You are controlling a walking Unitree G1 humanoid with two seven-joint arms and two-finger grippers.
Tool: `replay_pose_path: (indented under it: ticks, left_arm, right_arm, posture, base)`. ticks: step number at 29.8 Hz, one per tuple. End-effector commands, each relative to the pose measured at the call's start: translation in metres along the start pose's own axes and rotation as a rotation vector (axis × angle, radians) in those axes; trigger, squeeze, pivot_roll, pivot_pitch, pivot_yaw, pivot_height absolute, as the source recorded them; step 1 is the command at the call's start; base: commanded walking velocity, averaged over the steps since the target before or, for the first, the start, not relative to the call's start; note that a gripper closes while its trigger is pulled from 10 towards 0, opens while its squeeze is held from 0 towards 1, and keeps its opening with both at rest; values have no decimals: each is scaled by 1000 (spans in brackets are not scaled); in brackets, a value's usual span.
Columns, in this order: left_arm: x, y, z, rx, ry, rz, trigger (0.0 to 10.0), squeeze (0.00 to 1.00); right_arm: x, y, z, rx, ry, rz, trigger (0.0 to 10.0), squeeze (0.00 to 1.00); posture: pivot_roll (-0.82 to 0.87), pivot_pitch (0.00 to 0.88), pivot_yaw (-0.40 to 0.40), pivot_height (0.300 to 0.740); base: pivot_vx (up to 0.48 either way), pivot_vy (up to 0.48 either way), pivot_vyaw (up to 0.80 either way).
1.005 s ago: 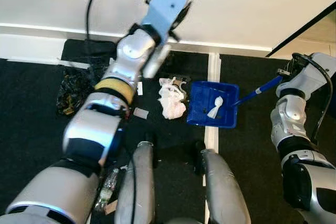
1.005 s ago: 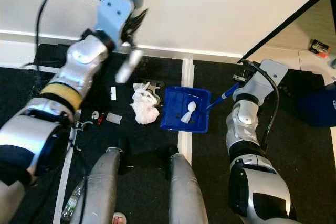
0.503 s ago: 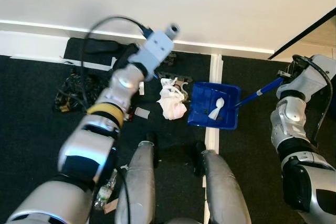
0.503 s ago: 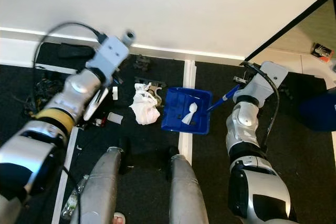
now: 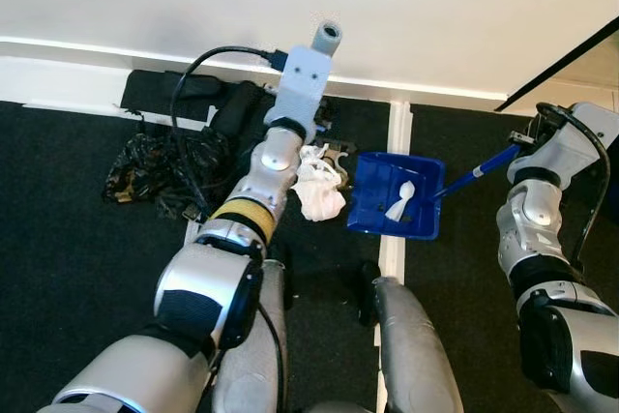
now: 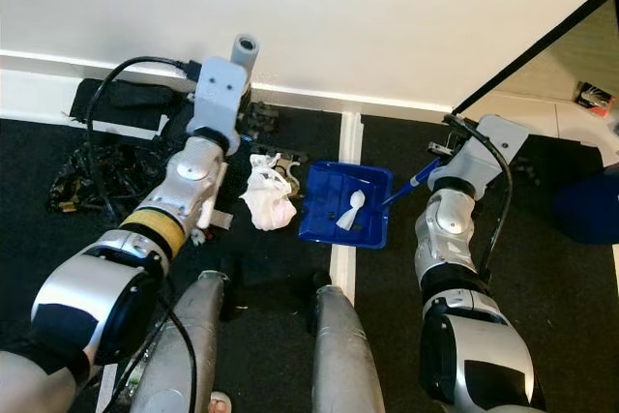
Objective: Sweep floor
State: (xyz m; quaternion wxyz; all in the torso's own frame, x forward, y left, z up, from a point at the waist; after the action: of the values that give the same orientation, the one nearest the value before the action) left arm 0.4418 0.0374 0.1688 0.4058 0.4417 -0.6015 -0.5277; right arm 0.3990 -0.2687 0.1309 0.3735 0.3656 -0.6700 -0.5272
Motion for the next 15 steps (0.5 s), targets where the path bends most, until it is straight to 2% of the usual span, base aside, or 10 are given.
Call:
replay_pose_path:
  ticks: [1, 2, 3, 4, 5, 7, 9, 10, 11, 15]
  left_arm:
    - [20, -7, 1, -27, -8, 96, 10000, 0]
    - [33, 4, -5, -5, 1, 143, 10000, 0]
    - [33, 4, -5, -5, 1, 143, 10000, 0]
    - [46, 17, -10, 17, 7, 208, 10000, 0]
    - [49, 20, -12, 22, 7, 225, 10000, 0]
    - [68, 36, -16, 39, -20, 290, 10000, 0]
    - [74, 40, -17, 43, -31, 312, 10000, 0]
    - [90, 54, -20, 57, -65, 389, 10000, 0]
    - [94, 57, -20, 61, -72, 406, 10000, 0]
    - [125, 94, -22, 121, -158, 549, 10000, 0]
  right_arm:
    - [2, -36, 17, -113, 42, 82, 10000, 0]
    - [4, -37, 16, -112, 41, 87, 10000, 0]
    - [4, -37, 16, -112, 41, 87, 10000, 0]
    - [4, -36, 17, -111, 40, 90, 10000, 0]
    - [4, -36, 17, -110, 41, 91, 10000, 0]
    - [3, -35, 16, -108, 41, 91, 10000, 0]
    - [3, -35, 16, -108, 41, 91, 10000, 0]
    - [3, -35, 16, -108, 41, 91, 10000, 0]
    - [3, -35, 16, -108, 41, 90, 10000, 0]
    - [1, -35, 15, -110, 46, 89, 10000, 0]
  posture:
    - [50, 435, -31, 740]
    - [48, 435, -31, 740]
    - [48, 435, -31, 740]
    - [33, 428, -33, 740]
    - [33, 428, -33, 740]
    - [25, 427, -32, 740]
    - [25, 426, -33, 740]
    - [28, 424, -32, 740]
    - [28, 424, -32, 740]
    - [39, 420, -37, 740]
  base:
    - [0, 0, 0]
    - [0, 0, 0]
    - [0, 0, 0]
    - [0, 0, 0]
    - [0, 0, 0]
    - [0, 0, 0]
    - [0, 0, 0]
    - [0, 0, 0]
    - [0, 0, 0]
    - [0, 0, 0]
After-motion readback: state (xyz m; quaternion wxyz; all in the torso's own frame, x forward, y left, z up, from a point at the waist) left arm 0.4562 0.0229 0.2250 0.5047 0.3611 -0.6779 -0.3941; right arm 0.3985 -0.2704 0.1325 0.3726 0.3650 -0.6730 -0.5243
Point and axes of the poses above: a point about 5 cm out from each wrist's last joint towards the gripper, its own z axis pointing back from the gripper into the wrist, its own y axis along the axis of the wrist's last joint, x = y × z, the point moved 6 cm from there along -z, pointing out of the wrist towards the gripper, and after that the axes turned 13 degrees about z, right-handed, at the moved point
